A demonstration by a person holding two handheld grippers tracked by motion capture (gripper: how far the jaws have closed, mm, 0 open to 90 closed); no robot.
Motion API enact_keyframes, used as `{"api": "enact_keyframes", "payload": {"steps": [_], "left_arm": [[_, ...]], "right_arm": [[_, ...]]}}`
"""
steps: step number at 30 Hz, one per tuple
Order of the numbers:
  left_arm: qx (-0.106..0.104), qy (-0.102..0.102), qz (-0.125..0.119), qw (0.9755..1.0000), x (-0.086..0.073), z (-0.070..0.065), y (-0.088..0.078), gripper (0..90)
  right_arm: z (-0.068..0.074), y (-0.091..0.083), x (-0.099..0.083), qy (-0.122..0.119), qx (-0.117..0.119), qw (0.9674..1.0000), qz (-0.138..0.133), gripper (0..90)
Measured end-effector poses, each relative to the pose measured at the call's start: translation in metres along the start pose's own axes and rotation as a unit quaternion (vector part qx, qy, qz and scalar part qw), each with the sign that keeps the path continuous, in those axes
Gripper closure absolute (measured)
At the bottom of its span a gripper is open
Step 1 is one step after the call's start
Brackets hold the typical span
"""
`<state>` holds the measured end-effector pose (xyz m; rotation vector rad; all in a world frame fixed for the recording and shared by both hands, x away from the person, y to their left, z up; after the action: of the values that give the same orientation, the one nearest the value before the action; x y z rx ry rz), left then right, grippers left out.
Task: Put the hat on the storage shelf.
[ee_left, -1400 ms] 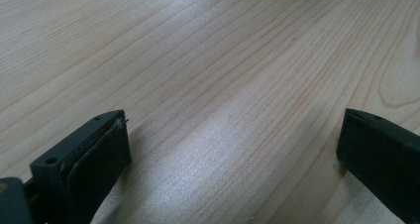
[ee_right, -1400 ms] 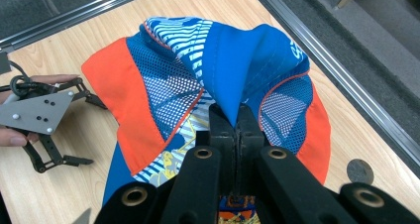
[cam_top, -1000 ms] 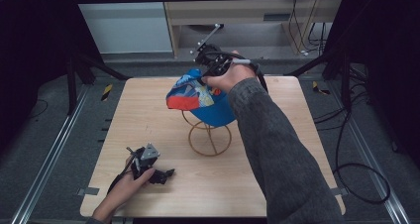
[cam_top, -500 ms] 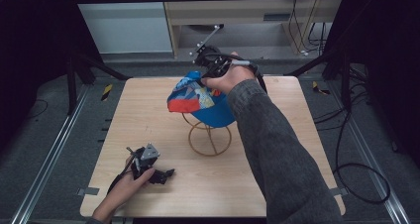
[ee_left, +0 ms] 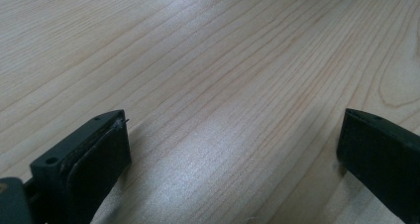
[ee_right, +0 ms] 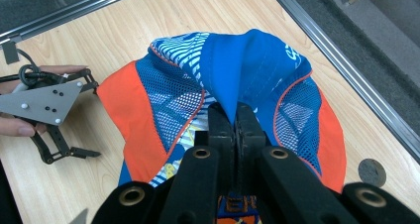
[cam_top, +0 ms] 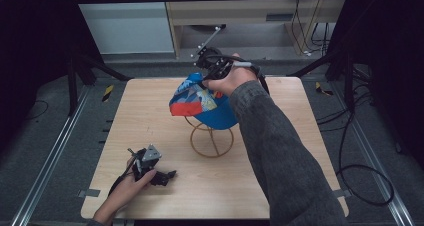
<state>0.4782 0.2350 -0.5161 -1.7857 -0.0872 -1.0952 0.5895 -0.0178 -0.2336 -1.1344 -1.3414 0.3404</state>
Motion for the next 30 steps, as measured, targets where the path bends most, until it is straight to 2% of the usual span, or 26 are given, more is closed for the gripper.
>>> {"api": "enact_keyframes", "payload": {"steps": [19,24,26,30], "left_arm": [[0.000,0.001,0.001,1.0000,0.0001,0.0002,-0.0001,0.0],[0.000,0.002,0.002,1.0000,0.0001,0.0002,-0.0002,0.0],[0.000,0.000,0.000,1.0000,0.0000,0.0000,0.0000,0.0],[0.000,0.001,0.001,1.0000,0.0000,0.0001,-0.0001,0.0]], "right_arm": [[0.0011,0.0045,-0.0027,0.001,0.002,1.0000,0.000,85.5],[0.0021,0.0049,-0.0027,0.002,0.001,1.0000,-0.002,82.0],[0.0025,0.0042,-0.0027,0.002,0.001,1.0000,-0.001,76.9],[0.0036,0.0021,-0.0025,0.001,-0.001,1.0000,-0.006,72.7]]}}
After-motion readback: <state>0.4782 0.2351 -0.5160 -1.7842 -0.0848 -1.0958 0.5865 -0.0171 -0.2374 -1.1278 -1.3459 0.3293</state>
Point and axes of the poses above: each handheld gripper's, and its own axes: y roughly forward along the jaws, x roughly out of its top, z roughly to its left, the point moved 1 cm from there along y, roughly forward along the jaws, and after that the axes turned 9 degrees about -y, right-handed, at the moved point
